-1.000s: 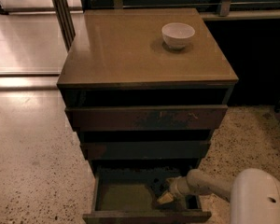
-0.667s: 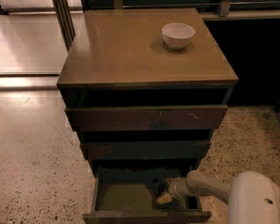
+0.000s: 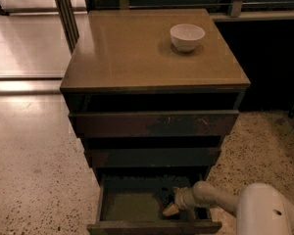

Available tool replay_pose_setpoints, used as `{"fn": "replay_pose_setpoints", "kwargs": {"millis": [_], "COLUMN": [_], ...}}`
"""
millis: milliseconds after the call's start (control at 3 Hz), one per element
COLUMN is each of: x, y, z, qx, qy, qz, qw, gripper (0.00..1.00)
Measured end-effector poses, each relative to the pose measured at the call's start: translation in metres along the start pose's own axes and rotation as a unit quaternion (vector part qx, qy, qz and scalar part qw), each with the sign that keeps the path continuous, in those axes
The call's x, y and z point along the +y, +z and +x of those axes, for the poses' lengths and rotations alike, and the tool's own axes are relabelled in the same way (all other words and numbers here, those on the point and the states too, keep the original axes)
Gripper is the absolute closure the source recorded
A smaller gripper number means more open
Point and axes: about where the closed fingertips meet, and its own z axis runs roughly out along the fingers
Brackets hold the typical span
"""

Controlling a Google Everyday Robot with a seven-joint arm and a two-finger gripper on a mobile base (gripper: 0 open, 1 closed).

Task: Pick sponge from bottom drawer and place on counter

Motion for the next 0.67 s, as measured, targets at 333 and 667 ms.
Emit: {"fn": "replay_pose_setpoints", "kwargs": {"millis": [333, 667], "x": [0.0000, 0.0015], "y": [0.0074, 0.0125], "z": [0.0016, 0.0018], "qx": [0.006, 0.020], "qy": [-0.021, -0.049], "qz": [0.007, 0.018], "qw": [0.9997, 0.9984], "gripper": [0.22, 0.34]}}
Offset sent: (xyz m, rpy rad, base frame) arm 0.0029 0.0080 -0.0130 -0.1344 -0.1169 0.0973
